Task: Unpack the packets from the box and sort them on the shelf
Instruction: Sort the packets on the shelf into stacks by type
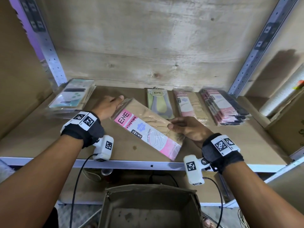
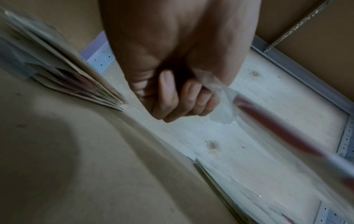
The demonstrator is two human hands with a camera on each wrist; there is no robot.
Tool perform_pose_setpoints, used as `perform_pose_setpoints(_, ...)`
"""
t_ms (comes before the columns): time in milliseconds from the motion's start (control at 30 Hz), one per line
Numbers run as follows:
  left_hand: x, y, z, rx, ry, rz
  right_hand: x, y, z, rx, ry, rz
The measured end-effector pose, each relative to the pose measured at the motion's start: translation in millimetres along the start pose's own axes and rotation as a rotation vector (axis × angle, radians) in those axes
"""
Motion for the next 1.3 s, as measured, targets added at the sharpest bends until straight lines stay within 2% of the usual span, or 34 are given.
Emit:
perform_pose_setpoints(100,4,-1,-3,0.155,0.046,0.052,0,2,0,0.004,0.034,0.004)
perform_pose_setpoints(267,16,-6,-11,0.624,0.145,0.224,0,7,-1,0.001,0.046,0.006)
perform_pose_setpoints(333,19,-8,-14,0.69,0.162,0.268,0,9,-2,0.003,0.046,-0.005)
perform_pose_setpoints(500,21,-10,-14,0.677,0.198,0.275,-2,14,-4,0.021,0.054,-0.001)
perform_pose_setpoints(633,20,-12,-17,0.755,0.175,0.304,-2,17,-4,0.03,0.053,0.005)
perform_pose_setpoints(733,20,-13,-21,0.722,0.15,0.307,-1,19,-4,0.028,0.057,0.003)
perform_pose_setpoints(833,23,-16,-25,0.752,0.158,0.34,0,22,-5,0.054,0.012,0.06)
perform_pose_setpoints(933,23,-18,-30,0.633,0.174,0.232,4,26,-3,0.048,0.002,0.099)
perform_pose_setpoints(1033,19,-17,-35,0.665,0.195,0.14,5,35,2,-0.003,0.04,0.019)
perform_pose_setpoints(1133,19,-18,-43,0.812,0.245,0.144,3,44,5,-0.098,0.048,-0.079)
perform_pose_setpoints(1200,24,-28,-51,0.788,0.235,0.206,2,50,5,-0.213,0.056,-0.181)
perform_pose_setpoints(1300,40,-56,-69,0.648,0.176,0.374,-4,56,4,-0.294,0.054,-0.299)
Point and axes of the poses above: each hand's wrist, its own x-axis away from the middle knuckle, its own y-axis out of the back of the hand, z = x × y, the point moved 2 cm from there along -x, towards the middle knuckle, and after that the axes turned 6 degrees about y, right-handed, at the moved point
